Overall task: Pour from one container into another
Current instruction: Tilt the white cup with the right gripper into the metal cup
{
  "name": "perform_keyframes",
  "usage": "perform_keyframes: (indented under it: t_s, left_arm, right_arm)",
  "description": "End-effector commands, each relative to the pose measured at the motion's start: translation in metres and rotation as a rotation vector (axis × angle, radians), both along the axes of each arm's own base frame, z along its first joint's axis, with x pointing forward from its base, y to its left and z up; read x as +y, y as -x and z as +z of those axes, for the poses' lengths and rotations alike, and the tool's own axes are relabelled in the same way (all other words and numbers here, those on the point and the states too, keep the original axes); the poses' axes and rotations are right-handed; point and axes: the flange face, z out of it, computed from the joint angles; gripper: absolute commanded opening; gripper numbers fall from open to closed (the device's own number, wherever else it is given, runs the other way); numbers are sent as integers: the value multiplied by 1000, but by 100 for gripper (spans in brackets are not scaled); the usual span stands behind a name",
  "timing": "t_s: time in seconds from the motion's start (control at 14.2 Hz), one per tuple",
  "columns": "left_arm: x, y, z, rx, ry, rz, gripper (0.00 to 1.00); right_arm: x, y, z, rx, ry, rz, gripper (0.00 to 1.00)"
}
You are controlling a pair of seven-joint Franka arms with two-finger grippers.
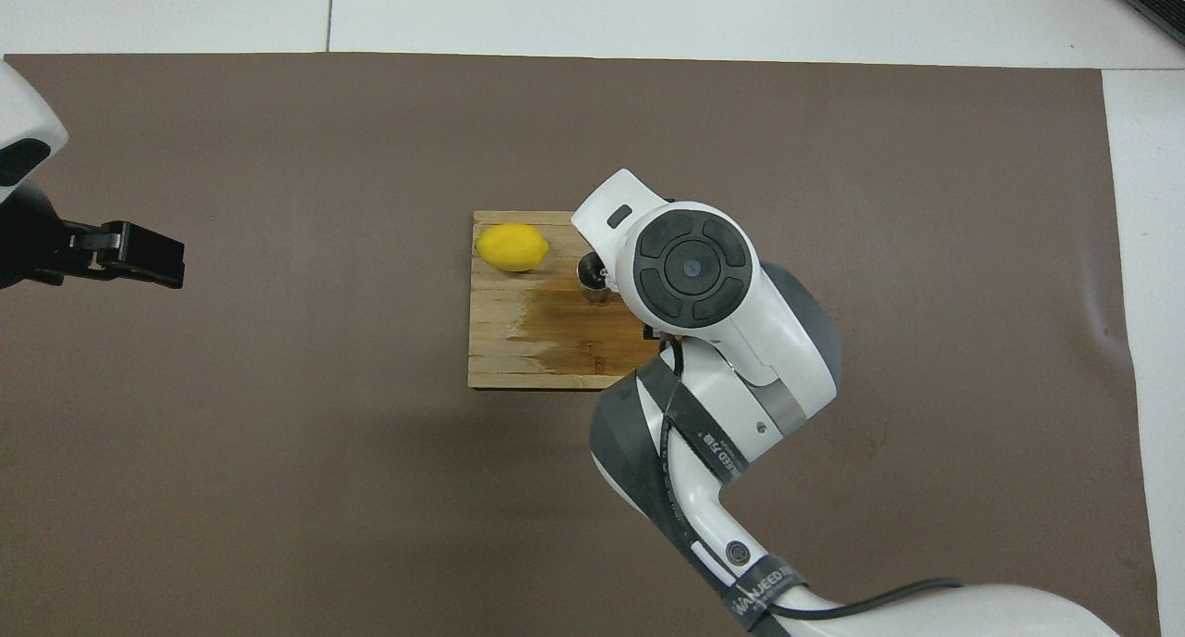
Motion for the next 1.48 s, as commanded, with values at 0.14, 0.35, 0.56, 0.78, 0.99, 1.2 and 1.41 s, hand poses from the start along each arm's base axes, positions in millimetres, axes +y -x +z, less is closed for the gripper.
perform_keyframes:
  t_s: [0.14, 0.35, 0.56, 0.78, 0.99, 1.2, 1.41]
  left_arm:
    - [2, 9, 2, 6, -2, 3, 100]
    - [2, 9, 2, 6, -2, 3, 100]
    - [2, 9, 2, 6, -2, 3, 100]
    - [2, 9, 2, 6, -2, 3, 100]
    - [2, 9, 2, 6, -2, 3, 100]
    - [2, 9, 2, 6, -2, 3, 100]
    - [2, 9, 2, 6, -2, 3, 100]
  right_arm:
    - [4, 3, 12, -75, 102, 46, 1]
    - [5, 3, 13, -79, 99, 41, 1]
    - [7, 3, 14, -87, 88, 17, 1]
    - [8, 3, 14, -92, 79, 16, 1]
    - [9, 1, 15, -104, 55, 10, 1]
    - [10, 1, 15, -108, 47, 3, 1]
    - [5, 1, 13, -72, 6, -19, 1]
